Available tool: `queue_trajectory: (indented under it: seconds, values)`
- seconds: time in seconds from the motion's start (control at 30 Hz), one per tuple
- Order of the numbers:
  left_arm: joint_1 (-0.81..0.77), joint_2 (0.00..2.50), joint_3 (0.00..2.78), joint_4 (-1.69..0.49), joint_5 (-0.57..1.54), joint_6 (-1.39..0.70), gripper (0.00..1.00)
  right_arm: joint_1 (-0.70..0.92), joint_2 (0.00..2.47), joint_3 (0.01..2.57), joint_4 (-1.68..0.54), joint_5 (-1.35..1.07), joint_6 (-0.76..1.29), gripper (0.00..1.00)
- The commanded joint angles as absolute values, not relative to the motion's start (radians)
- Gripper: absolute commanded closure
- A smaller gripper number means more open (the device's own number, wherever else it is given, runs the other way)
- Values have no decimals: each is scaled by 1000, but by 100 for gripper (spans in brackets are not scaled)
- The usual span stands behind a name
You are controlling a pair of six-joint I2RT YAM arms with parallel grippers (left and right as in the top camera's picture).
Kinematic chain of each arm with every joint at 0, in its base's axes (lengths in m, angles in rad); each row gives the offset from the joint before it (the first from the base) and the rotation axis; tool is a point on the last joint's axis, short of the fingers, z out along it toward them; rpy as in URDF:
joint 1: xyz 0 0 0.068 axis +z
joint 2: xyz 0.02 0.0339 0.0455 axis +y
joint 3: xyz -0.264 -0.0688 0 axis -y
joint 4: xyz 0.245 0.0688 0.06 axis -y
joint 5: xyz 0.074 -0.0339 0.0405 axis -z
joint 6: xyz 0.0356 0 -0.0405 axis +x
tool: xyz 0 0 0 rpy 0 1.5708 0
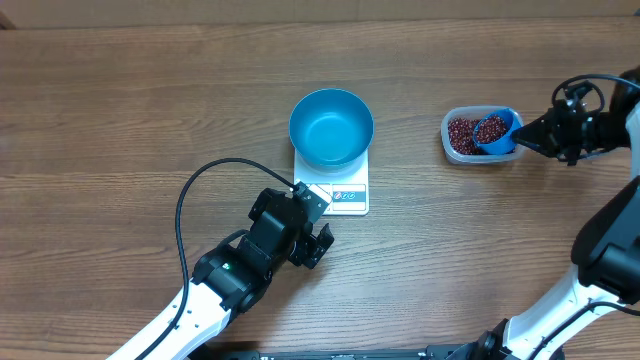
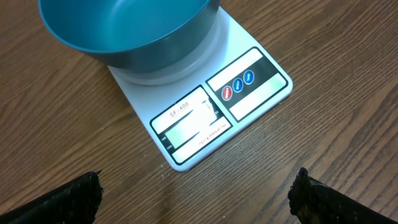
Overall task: Scoop item into bowl and weigh 150g on scale
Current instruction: 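Drag the scoop through the beans and lift it out filled, then carry the filled scoop with the right gripper over the teal bowl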
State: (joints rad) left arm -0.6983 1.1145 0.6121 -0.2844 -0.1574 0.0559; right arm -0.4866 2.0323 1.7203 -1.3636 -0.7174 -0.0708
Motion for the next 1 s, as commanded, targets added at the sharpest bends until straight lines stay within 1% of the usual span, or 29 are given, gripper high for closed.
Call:
queue_trajectory:
  seconds: [0.0, 0.1, 0.77, 0.97]
  values:
    - [-694, 1105, 605, -284, -157, 67, 0, -516, 2037, 1721, -1377, -799, -115, 96]
    - [-694, 1105, 605, -284, -157, 67, 0, -528, 2037, 1721, -1399, -833, -169, 96]
    - [-694, 1105, 605, -284, -157, 67, 1, -533, 2037, 1722, -1420, -1001, -219, 96]
    - [-694, 1105, 605, -284, -157, 67, 0, -524, 2037, 1724, -1444, -1116, -249, 96]
